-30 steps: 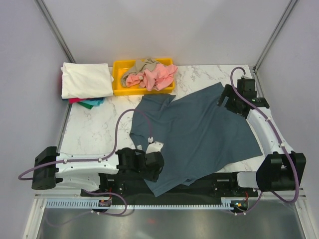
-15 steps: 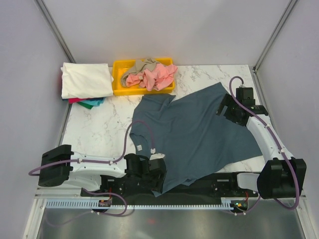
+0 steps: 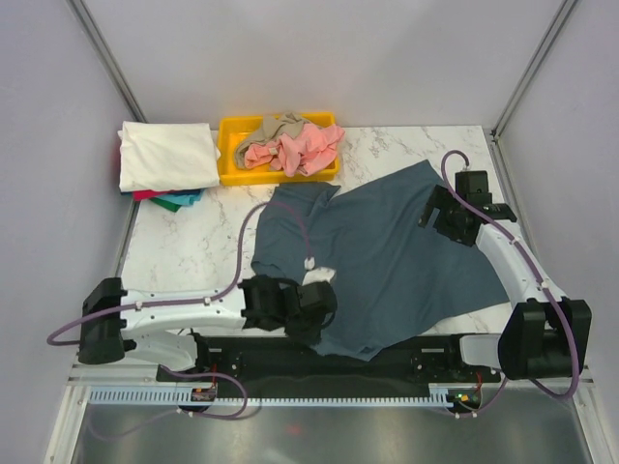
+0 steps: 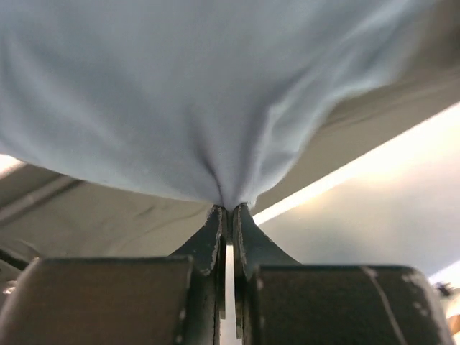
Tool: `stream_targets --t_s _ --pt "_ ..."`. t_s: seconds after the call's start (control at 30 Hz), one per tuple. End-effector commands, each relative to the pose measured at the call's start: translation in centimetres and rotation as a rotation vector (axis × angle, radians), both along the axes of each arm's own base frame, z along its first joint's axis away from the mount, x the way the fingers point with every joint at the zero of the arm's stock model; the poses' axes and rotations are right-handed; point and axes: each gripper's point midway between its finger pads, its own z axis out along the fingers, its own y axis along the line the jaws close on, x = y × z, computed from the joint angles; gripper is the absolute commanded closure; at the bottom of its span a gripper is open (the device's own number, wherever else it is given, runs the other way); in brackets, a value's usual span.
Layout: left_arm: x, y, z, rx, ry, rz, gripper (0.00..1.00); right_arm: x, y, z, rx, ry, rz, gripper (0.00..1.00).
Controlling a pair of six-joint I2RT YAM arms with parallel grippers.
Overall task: Fold and stack the t-shirts
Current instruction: Flatten the tshirt out
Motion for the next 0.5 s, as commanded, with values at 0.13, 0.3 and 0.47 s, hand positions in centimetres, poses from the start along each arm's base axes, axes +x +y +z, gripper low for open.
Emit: stream_targets --t_s 0.13,0.3,0.47 --pt "17.8 0.7 9.5 -0.113 -0.28 0.136 0.98 2.3 0.2 0.0 -0.004 -0.018 0.018 0.02" --pt "27.1 1.7 4.3 -0.1 -0.126 0.181 0.48 2.7 0.6 0.3 0.012 -0.008 0.037 0.02" --pt "25.7 0.7 4.9 -0.118 -0.191 0.158 0.22 1.7 0.1 1.3 -0.02 -0.034 0.044 0.02"
